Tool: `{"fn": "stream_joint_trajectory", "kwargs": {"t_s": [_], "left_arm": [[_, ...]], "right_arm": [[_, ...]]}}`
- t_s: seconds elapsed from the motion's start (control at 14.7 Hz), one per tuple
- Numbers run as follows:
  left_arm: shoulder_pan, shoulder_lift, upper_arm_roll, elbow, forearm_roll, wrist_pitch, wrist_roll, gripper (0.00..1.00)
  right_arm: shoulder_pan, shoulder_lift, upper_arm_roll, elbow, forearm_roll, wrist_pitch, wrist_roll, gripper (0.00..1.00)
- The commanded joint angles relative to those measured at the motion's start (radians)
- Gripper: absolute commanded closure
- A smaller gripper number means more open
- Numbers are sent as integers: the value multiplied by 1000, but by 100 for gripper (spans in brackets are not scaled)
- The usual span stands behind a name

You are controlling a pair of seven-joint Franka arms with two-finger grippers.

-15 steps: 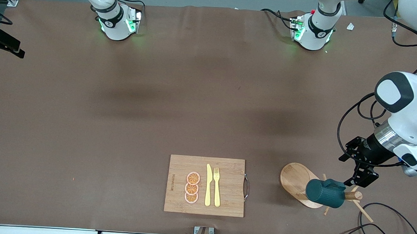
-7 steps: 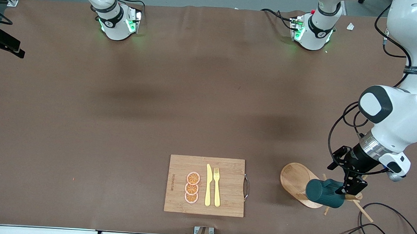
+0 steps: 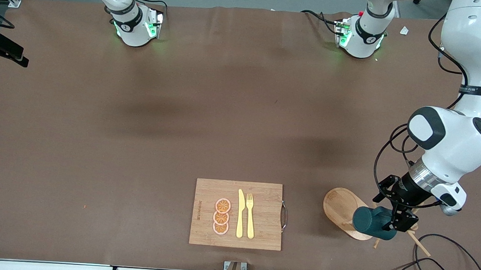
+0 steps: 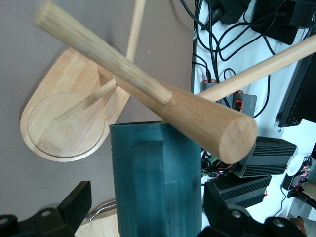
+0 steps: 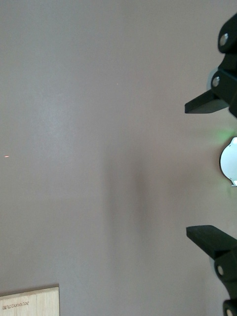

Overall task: Transfer cup from left to right arm and place
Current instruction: 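Lower the open left gripper onto the teal mug's body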

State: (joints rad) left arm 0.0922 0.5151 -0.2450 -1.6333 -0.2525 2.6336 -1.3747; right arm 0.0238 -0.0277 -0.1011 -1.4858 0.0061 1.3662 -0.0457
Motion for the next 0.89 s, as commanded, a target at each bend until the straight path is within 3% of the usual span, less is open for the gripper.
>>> {"fn": "stream_joint_trajectory", "kwargs": {"t_s": [0.0, 0.82], "left_arm": [[-8, 25, 0, 36, -11, 8, -1, 0], [-22, 54, 0, 43, -10, 37, 0, 1]], "right_arm": [[-8, 6, 3, 13, 11, -4, 4, 0], [-5, 2, 3, 16, 8, -9, 10, 0]]}}
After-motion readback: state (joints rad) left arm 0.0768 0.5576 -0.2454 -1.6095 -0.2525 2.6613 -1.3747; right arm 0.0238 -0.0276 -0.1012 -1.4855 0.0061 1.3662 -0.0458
